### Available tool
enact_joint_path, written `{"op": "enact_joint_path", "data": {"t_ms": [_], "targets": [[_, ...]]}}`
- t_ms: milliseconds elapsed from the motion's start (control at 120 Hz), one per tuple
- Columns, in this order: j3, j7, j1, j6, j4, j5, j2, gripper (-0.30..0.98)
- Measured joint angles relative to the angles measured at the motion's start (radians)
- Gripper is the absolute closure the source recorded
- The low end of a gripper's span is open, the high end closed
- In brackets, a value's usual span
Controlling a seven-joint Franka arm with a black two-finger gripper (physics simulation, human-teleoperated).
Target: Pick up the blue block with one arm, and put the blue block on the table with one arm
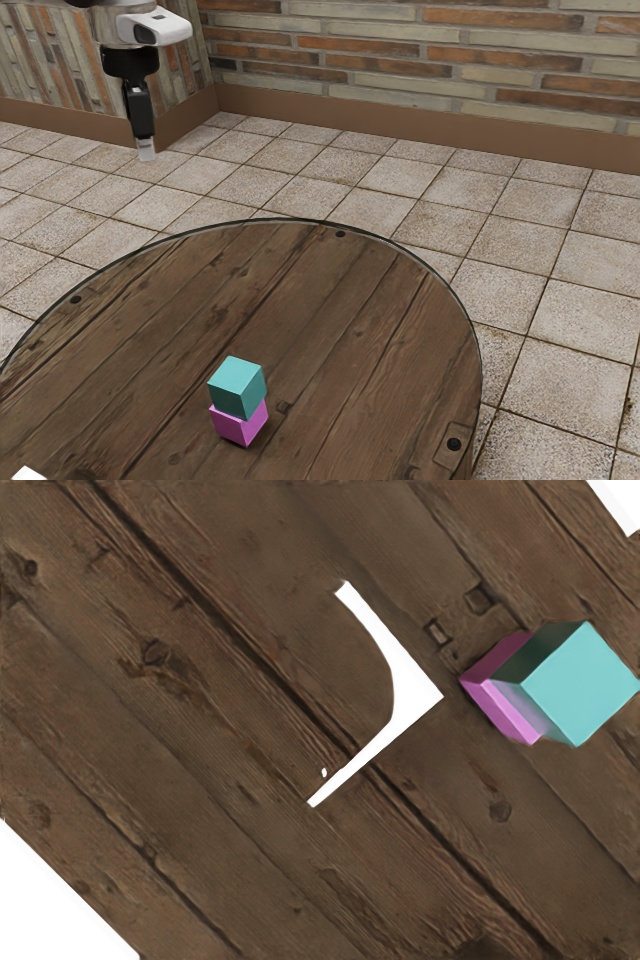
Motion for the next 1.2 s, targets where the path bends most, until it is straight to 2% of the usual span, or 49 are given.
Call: {"op": "enact_joint_path", "data": {"t_ms": [208,275,317,417,483,608,675,792,1008,1092,1200], "targets": [[-0.001,0.025,0.040,0.001,0.002,-0.031,0.001,0.00],[-0.014,0.023,0.018,-0.008,0.063,-0.018,-0.093,0.00],[-0.037,0.012,0.014,-0.012,0.059,-0.011,-0.108,0.00],[-0.059,-0.042,-0.027,-0.002,-0.013,0.002,-0.079,0.00],[-0.107,-0.105,-0.020,0.010,-0.072,0.021,-0.073,0.00],[-0.161,-0.232,-0.050,0.067,-0.135,0.046,0.009,0.00],[-0.188,-0.330,-0.046,0.160,-0.319,0.032,-0.035,0.00],[-0.212,-0.513,-0.067,0.323,-0.484,0.025,-0.070,0.00],[-0.253,-0.956,-0.118,0.545,-0.639,0.051,-0.069,0.02],[-0.254,-1.097,-0.141,0.683,-0.767,0.053,-0.068,0.03],[-0.265,-1.258,-0.137,0.812,-0.812,0.057,-0.067,0.03]]}}
